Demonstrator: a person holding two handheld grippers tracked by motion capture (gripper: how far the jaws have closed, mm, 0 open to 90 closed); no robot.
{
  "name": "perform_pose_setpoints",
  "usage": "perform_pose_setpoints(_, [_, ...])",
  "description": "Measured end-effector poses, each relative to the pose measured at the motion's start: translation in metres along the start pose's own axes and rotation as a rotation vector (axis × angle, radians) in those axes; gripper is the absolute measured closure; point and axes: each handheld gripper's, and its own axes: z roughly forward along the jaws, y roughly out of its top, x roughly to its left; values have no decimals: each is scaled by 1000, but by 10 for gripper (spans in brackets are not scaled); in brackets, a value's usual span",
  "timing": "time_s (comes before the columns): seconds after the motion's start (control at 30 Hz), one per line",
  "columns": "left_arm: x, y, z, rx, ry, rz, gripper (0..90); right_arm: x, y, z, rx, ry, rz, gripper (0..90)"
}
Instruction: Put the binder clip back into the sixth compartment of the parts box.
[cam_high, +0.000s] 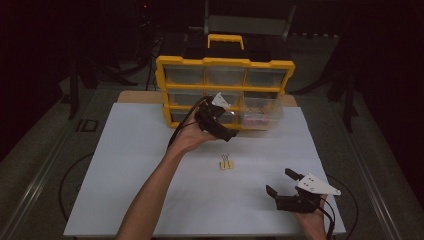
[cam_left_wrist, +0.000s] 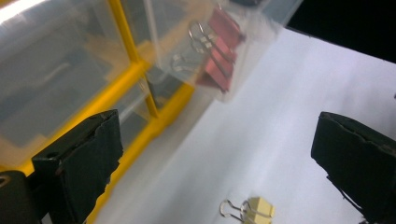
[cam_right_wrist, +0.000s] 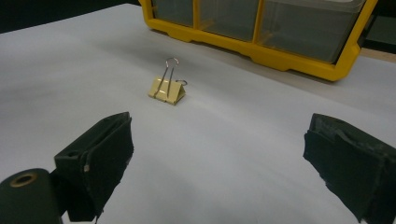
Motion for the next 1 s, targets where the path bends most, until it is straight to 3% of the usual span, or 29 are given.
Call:
perform_pose_setpoints(0.23, [-5, -20, 11, 26, -18, 3, 45, 1, 0, 0, 6, -1, -5, 76])
perform_pose_setpoints(0.67, [-6, -53, 34, 82, -46, -32, 99, 2, 1, 2, 7, 4, -7, 76])
perform_pose_setpoints(0.9, [-7, -68, 48, 137, -81, -30, 210, 1, 0, 2, 6, 5, -8, 76])
perform_pose_setpoints(1.0, [-6, -73, 53, 139, -118, -42, 314, 1, 0, 1, 5, 5, -8, 76])
